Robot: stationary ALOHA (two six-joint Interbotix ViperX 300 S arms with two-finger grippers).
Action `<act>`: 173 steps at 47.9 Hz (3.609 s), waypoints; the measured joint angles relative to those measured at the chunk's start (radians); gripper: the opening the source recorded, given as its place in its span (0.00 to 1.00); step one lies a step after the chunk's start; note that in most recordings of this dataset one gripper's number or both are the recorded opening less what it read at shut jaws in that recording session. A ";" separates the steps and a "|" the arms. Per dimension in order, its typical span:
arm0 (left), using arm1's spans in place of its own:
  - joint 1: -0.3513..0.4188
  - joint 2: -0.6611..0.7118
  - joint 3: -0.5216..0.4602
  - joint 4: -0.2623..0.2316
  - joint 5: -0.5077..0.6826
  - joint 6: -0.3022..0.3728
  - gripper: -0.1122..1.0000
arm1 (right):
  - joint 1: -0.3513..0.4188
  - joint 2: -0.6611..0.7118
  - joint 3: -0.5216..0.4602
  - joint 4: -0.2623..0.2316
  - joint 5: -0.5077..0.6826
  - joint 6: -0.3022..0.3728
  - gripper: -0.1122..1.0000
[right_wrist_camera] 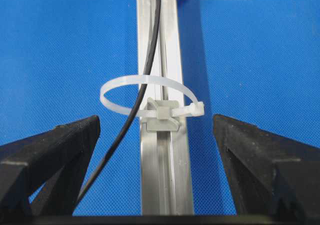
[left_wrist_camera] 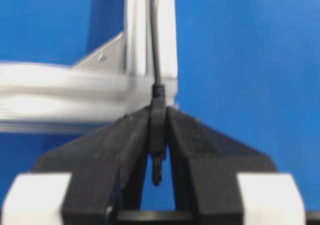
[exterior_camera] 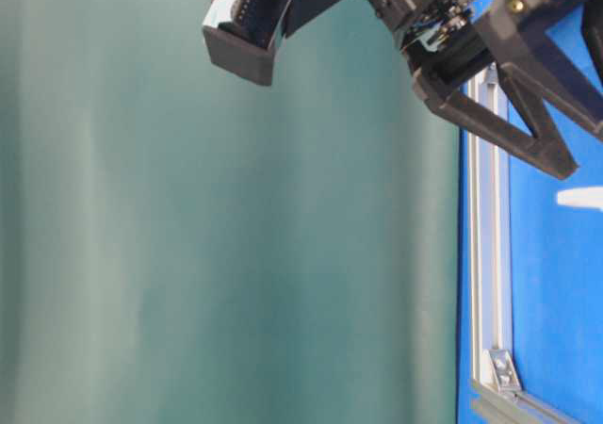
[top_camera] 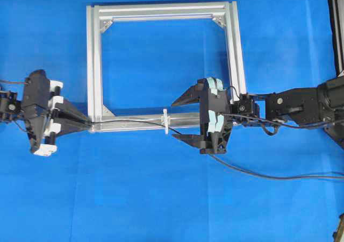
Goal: Insert the wire through the string loop located in the center.
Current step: 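Open the right gripper and pull the cable left with the left gripper, then release the cable from the left gripper and withdraw both grippers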
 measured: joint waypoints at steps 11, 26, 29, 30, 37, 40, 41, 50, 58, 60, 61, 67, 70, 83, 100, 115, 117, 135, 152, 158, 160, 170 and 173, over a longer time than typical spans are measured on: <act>0.000 -0.017 0.003 0.000 0.005 0.014 0.17 | 0.000 0.000 0.000 0.000 0.000 -0.002 0.91; 0.000 -0.037 -0.018 0.000 0.043 0.015 0.17 | 0.000 0.000 0.000 0.000 0.000 -0.005 0.91; 0.000 -0.048 -0.020 0.000 0.061 0.014 0.18 | 0.000 -0.002 0.000 0.000 -0.002 -0.006 0.91; 0.000 -0.052 -0.020 0.000 0.069 0.015 0.18 | 0.000 0.000 0.000 0.000 0.000 -0.006 0.91; 0.000 -0.084 -0.020 0.000 0.091 0.009 0.44 | -0.002 0.000 -0.002 0.000 0.000 -0.005 0.91; 0.000 -0.101 -0.018 0.000 0.100 0.008 0.62 | 0.000 0.000 -0.003 0.000 0.000 -0.006 0.91; 0.000 -0.107 -0.018 0.000 0.104 0.008 0.67 | 0.000 0.000 -0.003 0.000 0.000 -0.006 0.91; 0.000 -0.161 -0.012 0.000 0.166 0.017 0.93 | 0.003 0.000 -0.009 0.000 0.003 -0.006 0.91; 0.000 -0.212 -0.011 0.000 0.222 0.015 0.93 | 0.008 -0.002 -0.015 0.000 0.020 -0.005 0.91; 0.000 -0.224 -0.011 0.000 0.233 0.015 0.93 | 0.008 -0.002 -0.017 0.000 0.028 -0.005 0.91; 0.000 -0.232 -0.011 0.000 0.238 0.015 0.93 | 0.008 -0.002 -0.018 0.000 0.032 -0.005 0.91; 0.000 -0.272 -0.012 0.000 0.261 0.014 0.93 | 0.011 -0.032 -0.020 0.000 0.069 -0.005 0.91; 0.000 -0.298 -0.012 0.000 0.273 0.015 0.93 | 0.011 -0.057 -0.020 0.000 0.095 -0.005 0.91; 0.000 -0.364 -0.020 0.000 0.295 0.017 0.93 | 0.011 -0.156 -0.020 0.000 0.181 -0.009 0.91; 0.000 -0.373 -0.023 0.003 0.296 0.018 0.93 | 0.012 -0.206 -0.020 0.000 0.212 -0.009 0.91; 0.000 -0.368 -0.026 0.003 0.296 0.017 0.93 | 0.012 -0.206 -0.020 0.000 0.213 -0.009 0.91; 0.000 -0.367 -0.026 0.003 0.296 0.018 0.93 | 0.012 -0.204 -0.020 0.000 0.213 -0.009 0.91; 0.000 -0.368 -0.026 0.003 0.296 0.018 0.92 | 0.011 -0.204 -0.020 -0.005 0.215 -0.011 0.91; 0.018 -0.367 -0.029 0.003 0.296 0.018 0.92 | 0.012 -0.206 -0.020 -0.012 0.215 -0.011 0.91; 0.028 -0.368 -0.031 0.005 0.295 0.018 0.92 | 0.011 -0.204 -0.020 -0.012 0.215 -0.011 0.91; 0.029 -0.368 -0.031 0.005 0.296 0.018 0.92 | 0.011 -0.204 -0.020 -0.014 0.215 -0.011 0.91; 0.031 -0.368 -0.031 0.008 0.296 0.020 0.92 | 0.003 -0.206 -0.020 -0.014 0.213 -0.011 0.91; 0.031 -0.367 -0.032 0.008 0.296 0.020 0.92 | 0.003 -0.204 -0.020 -0.014 0.213 -0.011 0.91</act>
